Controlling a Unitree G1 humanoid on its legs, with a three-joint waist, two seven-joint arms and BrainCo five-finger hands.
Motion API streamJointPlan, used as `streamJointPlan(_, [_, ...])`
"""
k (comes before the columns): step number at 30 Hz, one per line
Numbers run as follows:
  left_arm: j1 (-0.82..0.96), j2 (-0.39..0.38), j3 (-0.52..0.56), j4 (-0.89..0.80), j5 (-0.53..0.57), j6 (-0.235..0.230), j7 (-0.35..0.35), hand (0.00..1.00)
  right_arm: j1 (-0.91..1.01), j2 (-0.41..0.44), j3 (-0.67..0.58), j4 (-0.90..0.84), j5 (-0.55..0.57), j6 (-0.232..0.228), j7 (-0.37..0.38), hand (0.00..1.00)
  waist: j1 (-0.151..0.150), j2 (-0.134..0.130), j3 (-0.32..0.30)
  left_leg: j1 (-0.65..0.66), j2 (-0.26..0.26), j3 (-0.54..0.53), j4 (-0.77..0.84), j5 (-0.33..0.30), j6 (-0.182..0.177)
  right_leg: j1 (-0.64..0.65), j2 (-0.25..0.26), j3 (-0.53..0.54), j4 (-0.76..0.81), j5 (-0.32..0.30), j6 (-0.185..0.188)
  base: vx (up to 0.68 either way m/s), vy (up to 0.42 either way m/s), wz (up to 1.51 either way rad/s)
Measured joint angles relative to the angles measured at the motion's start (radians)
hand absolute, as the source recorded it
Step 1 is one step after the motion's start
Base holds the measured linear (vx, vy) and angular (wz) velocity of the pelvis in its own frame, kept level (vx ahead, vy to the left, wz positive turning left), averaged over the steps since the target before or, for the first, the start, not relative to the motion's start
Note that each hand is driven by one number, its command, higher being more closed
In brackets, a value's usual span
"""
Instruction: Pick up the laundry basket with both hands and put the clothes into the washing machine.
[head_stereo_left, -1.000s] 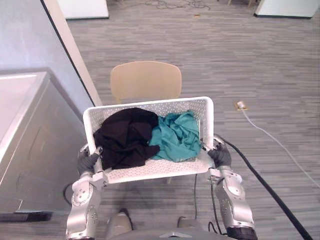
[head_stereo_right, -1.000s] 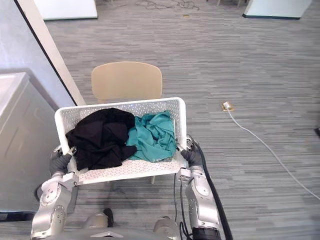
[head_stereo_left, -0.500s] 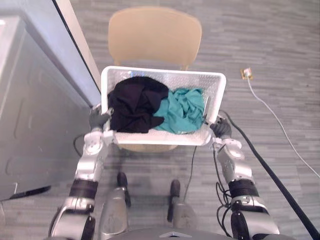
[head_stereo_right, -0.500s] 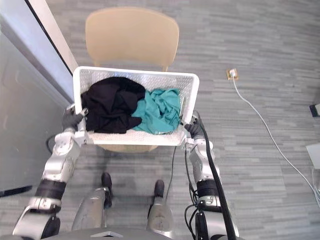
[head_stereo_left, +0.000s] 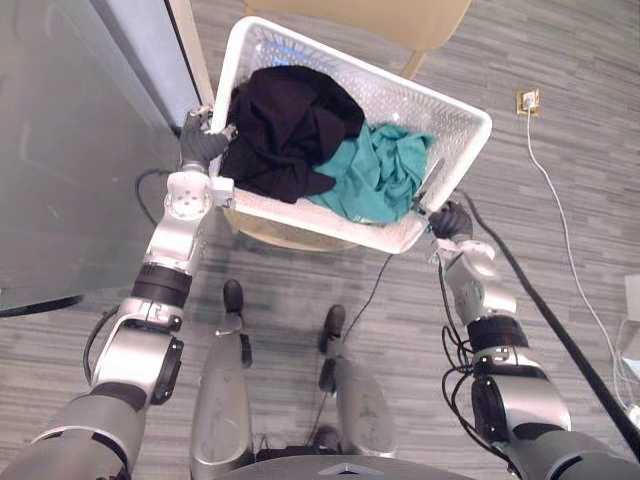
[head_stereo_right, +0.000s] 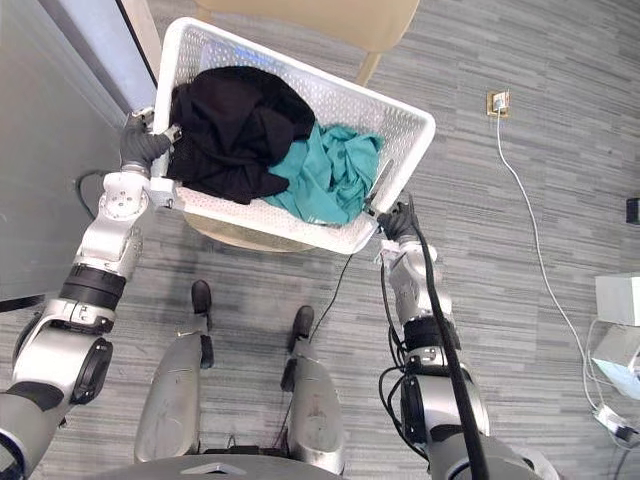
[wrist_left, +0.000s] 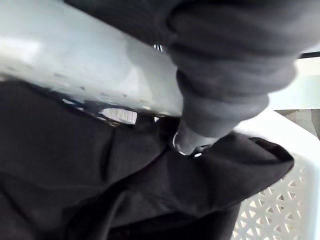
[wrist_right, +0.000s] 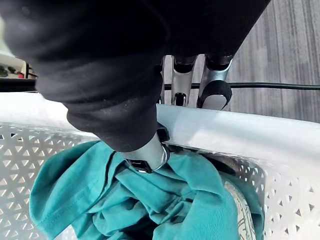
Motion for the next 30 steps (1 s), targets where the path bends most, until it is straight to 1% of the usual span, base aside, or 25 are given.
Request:
streamJointPlan(3, [-0.006,0.0,0.001,0.001,-0.014,0.0,0.0,1.0,-0.024,-0.015,0.0,0.004,0.011,0.006,0.0,1.0,0.01,-0.005,0.017,-0.007,0.001,0.002,-0.001,0.0,0.0,-0.01,0.0,0.0,0.004,0.0,0.0,0.01,-0.011,0.0])
streamJointPlan(5, [-0.007,0.0,0.003,0.002,-0.02,0.0,0.003,1.0,-0.033,-0.015,0.0,0.005,0.015,0.01,0.0,1.0,0.016,-0.005,0.017,-0.012,0.003,0.005,-0.002,0.0,0.0,-0.023,0.0,0.001,0.013,0.0,0.0,0.02,-0.018,-0.05])
streamJointPlan(6, [-0.009,0.0,0.003,0.005,-0.02,0.0,0.003,1.0,-0.035,-0.015,0.0,0.005,0.016,0.021,0.0,1.0,0.021,-0.005,0.017,-0.014,0.006,0.006,-0.002,0.0,0.0,-0.028,0.0,0.001,0.017,0.0,0.0,0.04,-0.028,-0.03])
streamJointPlan(8, [-0.027,-0.001,0.003,0.038,-0.02,0.0,0.003,1.0,-0.041,-0.015,0.005,0.013,0.018,0.028,0.0,1.0,0.024,-0.005,0.017,-0.013,0.008,0.006,0.0,0.0,0.0,-0.028,0.001,-0.002,0.022,0.0,0.0,0.02,-0.014,-0.01])
streamJointPlan(11, [-0.083,-0.005,0.004,0.127,-0.02,0.0,0.003,1.0,-0.085,-0.015,0.006,0.065,0.018,0.038,0.0,1.0,0.024,-0.005,0.018,-0.013,0.013,0.005,0.0,-0.001,-0.002,-0.033,0.002,-0.004,0.038,-0.001,-0.001,0.0,0.0,0.0])
streamJointPlan(13, [-0.13,-0.013,0.004,0.204,-0.02,0.001,0.002,1.0,-0.108,-0.015,0.006,0.097,0.019,0.046,0.0,1.0,0.025,-0.005,0.018,-0.013,0.017,0.005,-0.004,-0.01,-0.015,-0.033,0.002,-0.006,0.042,-0.002,-0.003,-0.04,-0.007,0.04])
streamJointPlan(14, [-0.142,-0.013,0.004,0.225,-0.02,0.001,0.001,1.0,-0.117,-0.015,0.006,0.109,0.02,0.047,0.0,1.0,0.025,-0.005,0.018,-0.014,0.019,0.007,-0.006,-0.009,-0.015,-0.033,0.001,-0.007,0.042,-0.002,-0.003,-0.04,-0.016,0.04])
streamJointPlan(16, [-0.177,-0.021,0.011,0.283,-0.02,0.013,-0.001,1.0,-0.155,-0.015,0.006,0.153,0.038,0.052,0.0,1.0,0.028,-0.005,0.018,-0.014,0.038,0.038,-0.018,-0.01,-0.012,-0.036,0.002,-0.011,0.043,-0.002,-0.003,-0.04,-0.036,0.04])
streamJointPlan(17, [-0.198,-0.028,0.019,0.314,-0.019,0.017,0.001,1.0,-0.173,-0.015,0.005,0.174,0.04,0.061,-0.004,1.0,0.03,-0.005,0.018,-0.017,0.053,0.066,-0.019,-0.002,-0.011,-0.043,0.005,-0.013,0.045,-0.002,-0.003,-0.03,-0.058,0.03])
streamJointPlan(19, [-0.237,-0.034,0.044,0.359,-0.018,0.022,0.001,1.0,-0.21,-0.015,-0.001,0.2,0.04,0.067,-0.008,1.0,0.03,-0.005,0.018,-0.033,0.059,0.067,-0.022,0.012,-0.015,-0.063,0.009,-0.017,0.05,0.002,-0.008,-0.03,-0.055,-0.01])
streamJointPlan(21, [-0.275,-0.034,0.047,0.394,-0.019,0.024,0.003,1.0,-0.245,-0.015,-0.015,0.222,0.045,0.067,-0.015,1.0,0.029,-0.004,0.022,-0.047,0.065,0.067,-0.022,0.026,-0.007,-0.075,0.013,-0.023,0.051,0.004,-0.011,-0.02,-0.042,-0.01])
streamJointPlan(22, [-0.291,-0.034,0.048,0.398,-0.018,0.026,0.003,1.0,-0.271,-0.015,-0.016,0.245,0.046,0.067,-0.03,1.0,0.031,-0.004,0.023,-0.057,0.072,0.068,-0.019,0.027,-0.008,-0.082,0.019,-0.029,0.051,0.009,-0.017,-0.02,-0.038,-0.02])
streamJointPlan(23, [-0.298,-0.034,0.048,0.399,-0.018,0.026,0.003,0.0,-0.279,-0.015,-0.017,0.249,0.047,0.067,-0.037,1.0,0.031,-0.003,0.024,-0.06,0.074,0.069,-0.019,0.028,-0.008,-0.085,0.021,-0.031,0.051,0.009,-0.018,-0.02,-0.048,-0.03])
streamJointPlan(24, [-0.317,-0.035,0.058,0.406,-0.018,0.026,0.003,0.0,-0.305,-0.015,-0.022,0.271,0.05,0.067,-0.04,1.0,0.032,-0.003,0.032,-0.06,0.078,0.07,-0.018,0.029,-0.01,-0.086,0.024,-0.032,0.052,0.009,-0.018,-0.01,-0.05,-0.03])
streamJointPlan(25, [-0.343,-0.037,0.078,0.432,-0.018,0.029,0.001,0.0,-0.325,-0.015,-0.029,0.28,0.055,0.067,-0.046,0.0,0.033,-0.002,0.033,-0.063,0.081,0.071,-0.019,0.03,-0.012,-0.091,0.026,-0.031,0.052,0.009,-0.018,-0.01,-0.05,-0.06])
streamJointPlan(28, [-0.389,-0.052,0.136,0.439,-0.03,0.029,0.004,0.0,-0.372,-0.015,-0.05,0.321,0.056,0.067,-0.063,0.0,0.032,0.0,0.034,-0.069,0.089,0.078,-0.019,0.034,-0.018,-0.101,0.032,-0.032,0.052,0.009,-0.018,-0.01,-0.055,-0.07])
streamJointPlan(30, [-0.418,-0.058,0.154,0.439,-0.052,0.024,0.004,0.0,-0.389,-0.015,-0.056,0.338,0.057,0.066,-0.082,0.0,0.029,0.0,0.035,-0.068,0.092,0.08,-0.021,0.037,-0.021,-0.102,0.033,-0.033,0.052,0.009,-0.018,-0.01,-0.053,-0.02])
